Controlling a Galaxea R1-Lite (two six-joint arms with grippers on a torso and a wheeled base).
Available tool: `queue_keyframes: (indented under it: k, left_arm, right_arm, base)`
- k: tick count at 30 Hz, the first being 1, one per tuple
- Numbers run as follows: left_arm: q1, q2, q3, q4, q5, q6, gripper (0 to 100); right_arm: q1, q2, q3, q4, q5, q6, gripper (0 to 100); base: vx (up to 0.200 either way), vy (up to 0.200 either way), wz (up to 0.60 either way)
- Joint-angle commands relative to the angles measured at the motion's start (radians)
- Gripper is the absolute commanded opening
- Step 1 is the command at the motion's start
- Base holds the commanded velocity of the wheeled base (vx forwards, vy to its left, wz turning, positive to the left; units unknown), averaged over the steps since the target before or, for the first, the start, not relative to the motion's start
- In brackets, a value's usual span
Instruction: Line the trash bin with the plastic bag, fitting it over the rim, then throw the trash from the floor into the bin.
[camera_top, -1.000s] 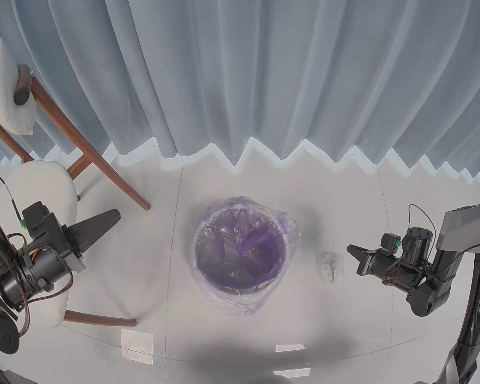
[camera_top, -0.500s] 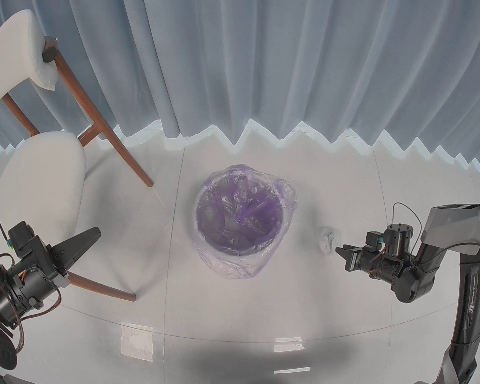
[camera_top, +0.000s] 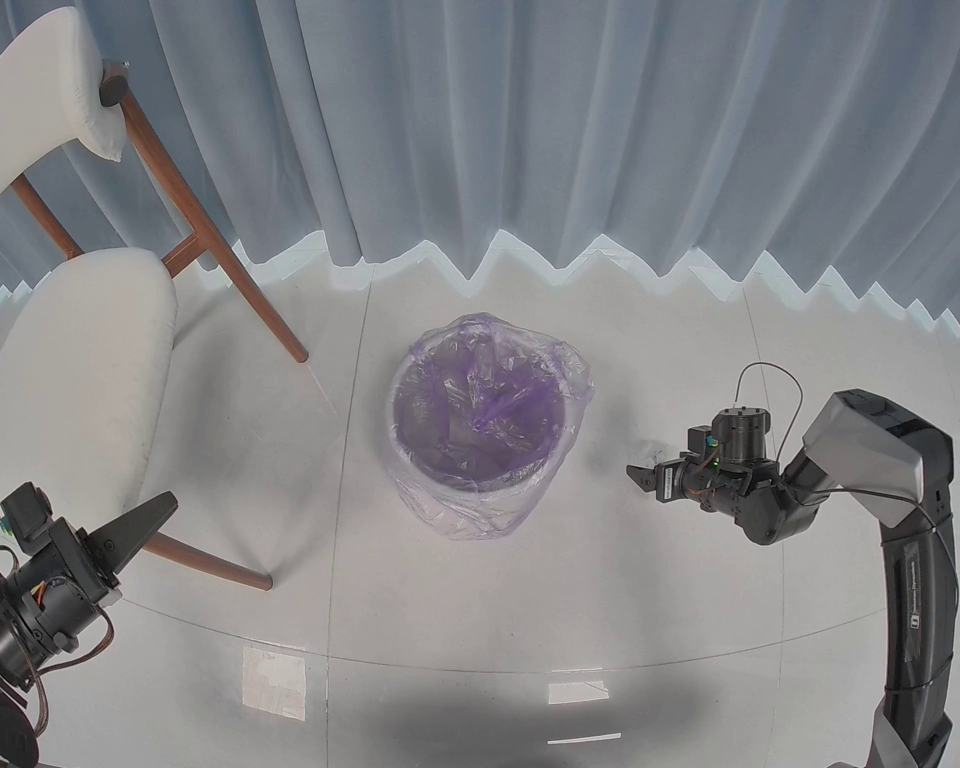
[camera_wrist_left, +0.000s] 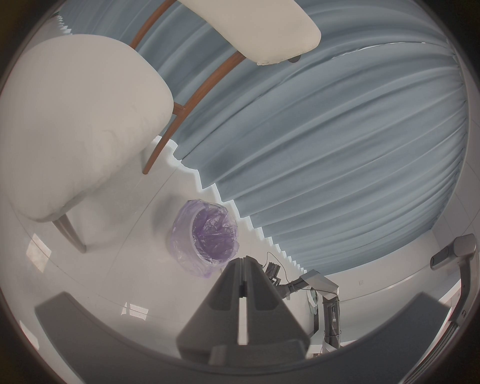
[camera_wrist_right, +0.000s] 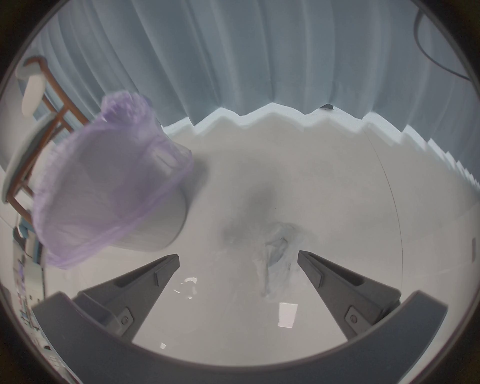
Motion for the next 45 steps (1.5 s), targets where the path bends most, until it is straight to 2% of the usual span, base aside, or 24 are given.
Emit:
queue_keyframes:
  k: [1,5,11,12,13,15,19,22,25,30,31,32,35,38,42,45]
  left_arm:
    - [0.027,-0.058,0.061,0.001,0.001,0.008,0]
    - [0.034,-0.092,0.061,0.010,0.004,0.007,0]
    - [0.047,-0.095,0.061,0.018,0.002,0.008,0]
    - [0.047,-0.095,0.061,0.018,0.002,0.008,0]
    - [0.045,-0.109,0.061,0.019,0.001,0.008,0]
    - [0.045,-0.113,0.061,0.019,-0.001,0.008,0]
    - [0.047,-0.115,0.061,0.018,0.001,0.008,0]
    - [0.047,-0.126,0.058,0.018,0.001,0.008,0]
    - [0.047,-0.135,0.058,0.018,0.001,0.010,0]
    - [0.047,-0.133,0.018,0.018,0.001,0.008,0]
    - [0.047,-0.133,0.017,0.018,0.001,0.008,0]
    - [0.045,-0.132,0.003,0.018,-0.001,0.008,0]
    - [0.039,-0.127,-0.012,0.018,-0.002,0.010,0]
    - [0.036,-0.126,-0.017,0.019,-0.006,0.010,0]
    - [0.034,-0.124,-0.020,0.018,-0.006,0.013,0]
    - [0.034,-0.121,-0.024,0.019,-0.006,0.013,0]
  right_arm:
    - [0.014,0.206,-0.240,0.132,-0.078,-0.104,100]
    - [0.015,0.262,-0.369,0.261,-0.118,-0.117,100]
    - [0.003,0.357,-0.564,0.376,-0.180,-0.150,100]
    - [0.003,0.357,-0.564,0.376,-0.180,-0.150,0]
    - [-0.011,0.398,-0.668,0.433,-0.201,-0.156,0]
    - [-0.014,0.410,-0.722,0.454,-0.206,-0.154,0]
    - [-0.028,0.389,-0.736,0.458,-0.204,-0.154,0]
    - [-0.043,0.292,-0.693,0.456,-0.201,-0.148,0]
    - [-0.068,0.107,-0.527,0.459,-0.170,-0.145,0]
    - [-0.092,-0.220,-0.167,0.456,-0.048,-0.111,0]
    - [-0.092,-0.229,-0.154,0.454,-0.043,-0.108,0]
    - [-0.092,-0.337,-0.021,0.448,0.009,-0.073,0]
    - [-0.092,-0.489,0.180,0.428,0.097,-0.039,0]
    - [-0.082,-0.574,0.393,0.307,0.184,-0.050,0]
    - [-0.025,-0.533,0.570,-0.078,0.198,-0.045,0]
    - [0.072,-0.441,0.611,-0.388,0.216,-0.008,0]
  base:
    - [0.000,0.000,0.00]
    - [0.000,0.000,0.00]
    - [0.000,0.000,0.00]
    - [0.000,0.000,0.00]
    - [0.000,0.000,0.00]
    - [0.000,0.000,0.00]
    - [0.000,0.000,0.00]
    - [0.000,0.000,0.00]
    - [0.000,0.000,0.00]
    - [0.000,0.000,0.00]
    - [0.000,0.000,0.00]
    - [0.000,0.000,0.00]
    - [0.000,0.000,0.00]
    - [0.000,0.000,0.00]
    - [0.000,0.000,0.00]
    - [0.000,0.000,0.00]
